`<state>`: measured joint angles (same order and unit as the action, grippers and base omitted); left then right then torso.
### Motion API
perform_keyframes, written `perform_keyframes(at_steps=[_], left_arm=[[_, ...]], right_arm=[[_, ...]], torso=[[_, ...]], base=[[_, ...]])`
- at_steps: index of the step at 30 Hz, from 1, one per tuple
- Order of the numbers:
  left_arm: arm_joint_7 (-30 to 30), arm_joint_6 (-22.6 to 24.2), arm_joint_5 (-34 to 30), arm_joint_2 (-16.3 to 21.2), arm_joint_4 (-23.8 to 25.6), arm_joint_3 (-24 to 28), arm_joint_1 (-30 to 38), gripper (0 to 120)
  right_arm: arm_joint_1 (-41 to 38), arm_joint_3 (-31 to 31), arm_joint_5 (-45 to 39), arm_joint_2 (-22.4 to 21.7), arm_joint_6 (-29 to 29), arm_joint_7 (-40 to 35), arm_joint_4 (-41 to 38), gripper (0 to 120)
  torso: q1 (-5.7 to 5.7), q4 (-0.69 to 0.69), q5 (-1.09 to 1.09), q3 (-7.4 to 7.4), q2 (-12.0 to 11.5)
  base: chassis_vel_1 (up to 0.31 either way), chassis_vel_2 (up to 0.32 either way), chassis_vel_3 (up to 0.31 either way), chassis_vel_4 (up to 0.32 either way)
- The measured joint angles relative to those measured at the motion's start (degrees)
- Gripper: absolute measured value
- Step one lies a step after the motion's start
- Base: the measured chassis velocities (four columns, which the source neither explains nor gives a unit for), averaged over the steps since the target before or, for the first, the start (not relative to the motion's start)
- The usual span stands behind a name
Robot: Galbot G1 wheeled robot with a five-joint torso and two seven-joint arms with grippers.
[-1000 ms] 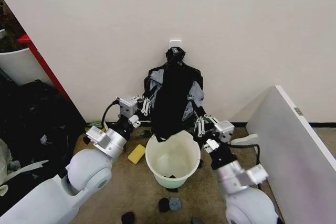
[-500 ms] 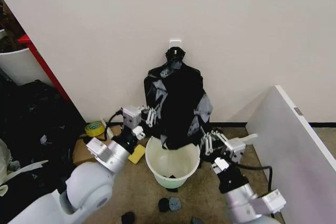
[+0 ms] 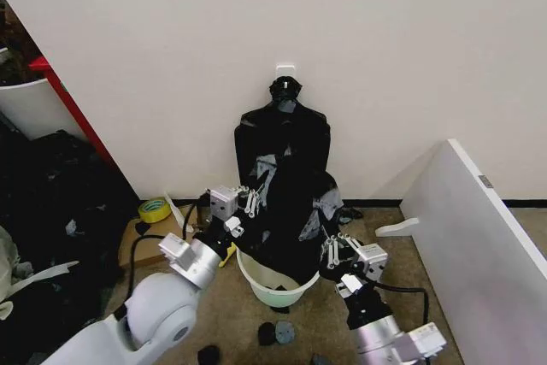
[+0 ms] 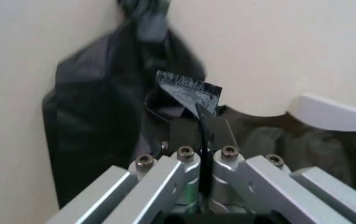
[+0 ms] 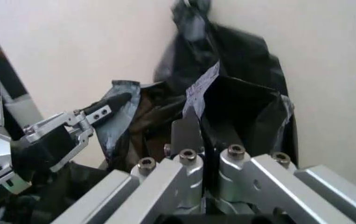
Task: Place the garbage bag over the trash bin.
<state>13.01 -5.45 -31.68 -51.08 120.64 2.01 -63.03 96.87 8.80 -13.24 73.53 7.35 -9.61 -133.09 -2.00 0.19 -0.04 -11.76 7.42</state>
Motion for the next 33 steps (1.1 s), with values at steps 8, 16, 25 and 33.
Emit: perform_keyframes(at_steps=[8, 16, 25, 33], left_arm=[[1.42, -0.16, 0.92, -4.55, -4.53, 2.09, 0.40, 0], [3.95, 0.22, 1.21, -5.77, -7.45, 2.20, -3.36, 0], [7.02, 2.22, 3.89, -7.40, -6.40, -0.91, -10.90, 0], [6.43, 2.14, 6.93, -4.17, -2.27, -6.99, -22.46, 0]], right_arm=[[-1.14, 0.46, -0.81, 0.36, 0.20, -2.09, 4.78, 0], [-0.55, -0.20, -0.74, 0.44, -0.29, -5.42, 8.99, 0], [1.45, -0.27, 1.45, -0.25, -4.50, -11.10, 9.74, 0], [3.20, -0.87, 3.94, -0.83, -9.12, -13.43, 9.94, 0]], torso=[[0.00, 0.01, 0.00, 0.00, 0.00], [0.00, 0.00, 0.00, 0.01, 0.00], [0.01, 0.00, 0.01, 0.02, 0.00], [0.01, -0.01, 0.01, 0.02, 0.01]], base=[[0.000, 0.000, 0.000, 0.000], [0.000, 0.000, 0.000, 0.000], [0.000, 0.000, 0.000, 0.000], [0.000, 0.000, 0.000, 0.000]])
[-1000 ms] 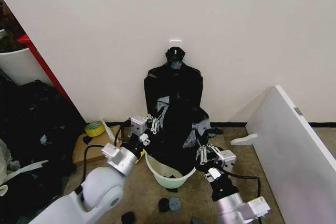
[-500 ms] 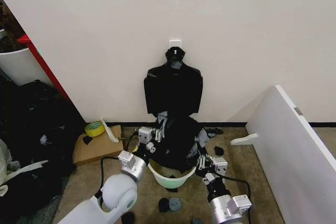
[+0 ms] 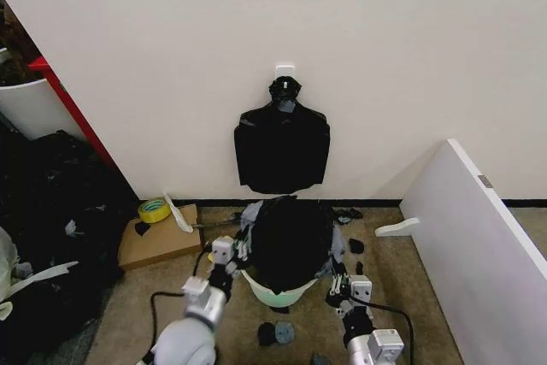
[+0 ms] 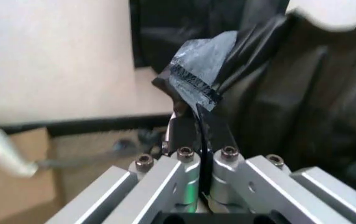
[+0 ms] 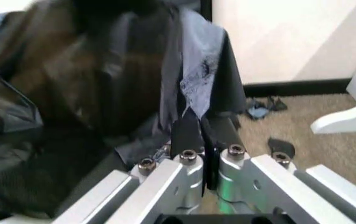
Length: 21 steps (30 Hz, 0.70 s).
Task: Place the garbage bag over the trash bin.
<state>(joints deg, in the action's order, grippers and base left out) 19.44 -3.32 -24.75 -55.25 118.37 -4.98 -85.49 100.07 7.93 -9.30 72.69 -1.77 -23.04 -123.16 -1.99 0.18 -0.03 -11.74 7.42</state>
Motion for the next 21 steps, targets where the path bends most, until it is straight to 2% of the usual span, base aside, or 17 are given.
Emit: perform_keyframes(at_steps=[11, 21], left_arm=[[0.46, 0.08, 1.44, 1.00, 0.21, -1.12, -5.65, 0], [0.93, -0.11, -0.87, 1.12, -3.13, -1.18, -2.63, 0]], right_arm=[[-0.34, -0.27, 0.37, -0.80, -6.71, -0.06, 1.31, 0], [-2.34, -0.27, 0.35, -0.51, -6.23, -0.06, 5.07, 0]], torso=[[0.00, 0.01, 0.00, 0.00, 0.00], [0.00, 0.01, -0.01, -0.01, 0.00]], base=[[0.000, 0.000, 0.000, 0.000], [0.000, 0.000, 0.000, 0.000]])
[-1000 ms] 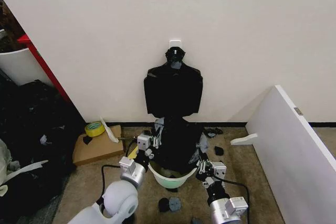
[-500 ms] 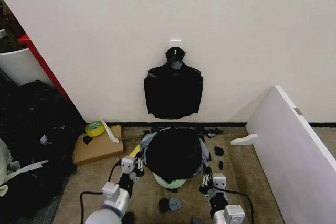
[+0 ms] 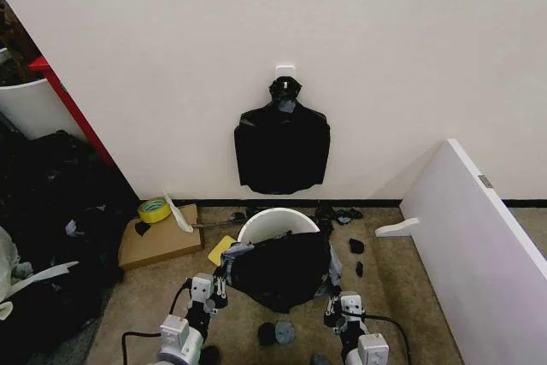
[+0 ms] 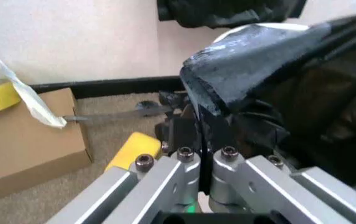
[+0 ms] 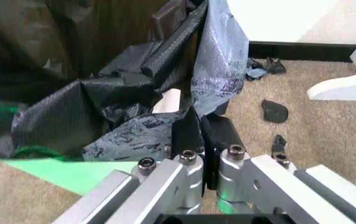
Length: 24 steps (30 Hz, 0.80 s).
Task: Place the garbage bag over the trash bin.
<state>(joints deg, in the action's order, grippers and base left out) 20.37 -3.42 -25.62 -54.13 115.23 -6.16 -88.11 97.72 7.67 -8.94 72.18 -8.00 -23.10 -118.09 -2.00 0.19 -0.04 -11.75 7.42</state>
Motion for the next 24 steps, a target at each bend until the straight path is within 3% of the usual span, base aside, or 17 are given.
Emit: perform_keyframes(at_steps=[24], left_arm=[[0.29, -0.91, -1.07, -0.44, -5.25, 0.72, 3.39, 0]], right_arm=[[-4.96, -0.25, 2.28, 0.99, 2.99, 0.34, 8.85, 0]], torso=[[0.00, 0.00, 0.00, 0.00, 0.00]], base=[[0.000, 0.000, 0.000, 0.000]])
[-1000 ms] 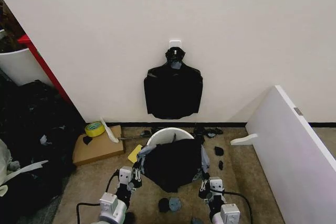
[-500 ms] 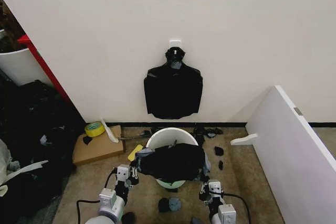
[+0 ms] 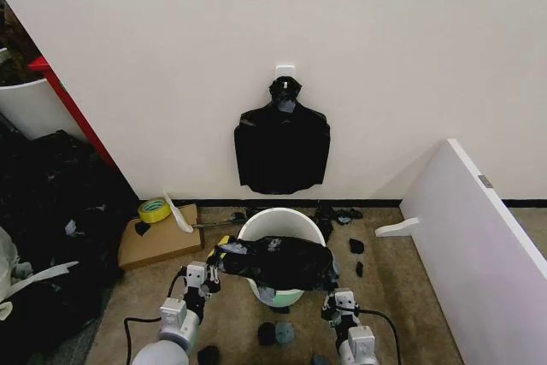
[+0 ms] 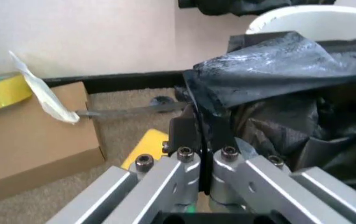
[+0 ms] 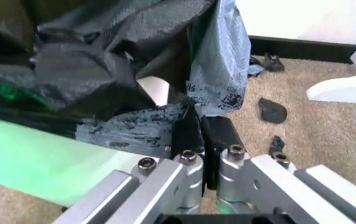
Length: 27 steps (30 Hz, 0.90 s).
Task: Place the garbage bag over the trash bin.
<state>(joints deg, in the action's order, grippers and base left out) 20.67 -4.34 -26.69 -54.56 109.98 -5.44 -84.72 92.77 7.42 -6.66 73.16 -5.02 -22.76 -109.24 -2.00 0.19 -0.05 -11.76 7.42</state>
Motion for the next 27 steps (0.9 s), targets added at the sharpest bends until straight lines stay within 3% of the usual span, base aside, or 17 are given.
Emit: perform_keyframes(at_steps=[11, 27], left_arm=[[0.02, 1.75, 0.92, 2.23, 7.66, -0.89, -6.97, 0], [1.46, 3.18, 1.11, 3.98, 11.50, -1.62, -11.71, 0]], right_arm=[[6.45, -0.03, 2.48, -1.88, -0.99, 1.75, -6.21, 0], [8.18, 0.93, 3.46, -2.82, -5.60, 2.28, -6.99, 0]], torso=[[0.00, -0.02, 0.00, 0.01, 0.00], [0.00, 0.00, -0.02, 0.01, 0.00]], base=[[0.000, 0.000, 0.000, 0.000], [0.000, 0.000, 0.000, 0.000]])
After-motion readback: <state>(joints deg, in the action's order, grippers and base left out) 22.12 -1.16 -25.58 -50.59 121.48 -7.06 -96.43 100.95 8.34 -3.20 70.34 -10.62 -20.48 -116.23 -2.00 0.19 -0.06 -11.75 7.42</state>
